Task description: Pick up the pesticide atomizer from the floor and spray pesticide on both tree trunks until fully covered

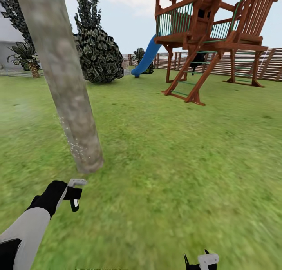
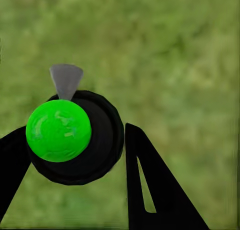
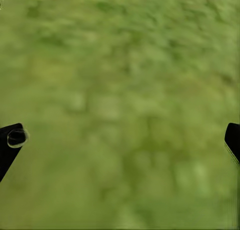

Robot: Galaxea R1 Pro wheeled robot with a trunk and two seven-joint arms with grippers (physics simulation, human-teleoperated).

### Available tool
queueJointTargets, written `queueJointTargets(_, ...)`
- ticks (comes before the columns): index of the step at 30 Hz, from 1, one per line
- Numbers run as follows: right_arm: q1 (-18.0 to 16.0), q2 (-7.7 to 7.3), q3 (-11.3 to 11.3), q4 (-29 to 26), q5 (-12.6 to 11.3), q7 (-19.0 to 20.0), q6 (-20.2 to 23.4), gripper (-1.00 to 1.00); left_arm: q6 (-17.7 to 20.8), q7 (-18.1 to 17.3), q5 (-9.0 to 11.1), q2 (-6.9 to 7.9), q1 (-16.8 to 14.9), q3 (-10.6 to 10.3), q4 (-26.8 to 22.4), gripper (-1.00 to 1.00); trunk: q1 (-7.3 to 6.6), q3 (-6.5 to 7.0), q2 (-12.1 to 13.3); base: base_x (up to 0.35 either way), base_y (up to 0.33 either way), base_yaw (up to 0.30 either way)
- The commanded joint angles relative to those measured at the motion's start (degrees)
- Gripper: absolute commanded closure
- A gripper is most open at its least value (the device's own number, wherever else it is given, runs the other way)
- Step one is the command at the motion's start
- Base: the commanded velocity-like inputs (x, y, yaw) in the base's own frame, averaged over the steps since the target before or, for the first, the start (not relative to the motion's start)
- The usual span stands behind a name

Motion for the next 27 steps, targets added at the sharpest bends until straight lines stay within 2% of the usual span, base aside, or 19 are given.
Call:
queueJointTargets(1, 0.00, 0.00, 0.00, 0.00, 0.01, 0.00, 0.00, -1.00, 0.01, 0.00, 0.00, 0.00, 0.00, 0.00, 0.00, 1.00, 0.00, 0.00, 0.00, 0.025, -0.274, 0.275)
queueJointTargets(14, 0.00, 0.00, 0.00, 0.00, 0.02, 0.00, 0.00, -1.00, 0.01, 0.00, 0.01, 0.00, 0.00, 0.00, 0.07, 1.00, 0.00, 0.00, 0.00, 0.085, -0.272, 0.272)
queueJointTargets(27, 0.00, 0.00, 0.00, 0.03, 0.02, 0.00, 0.00, -1.00, -0.07, 0.00, 0.09, 0.00, 0.00, 0.00, 0.17, 1.00, 0.00, 0.00, 0.00, 0.213, -0.215, 0.038)
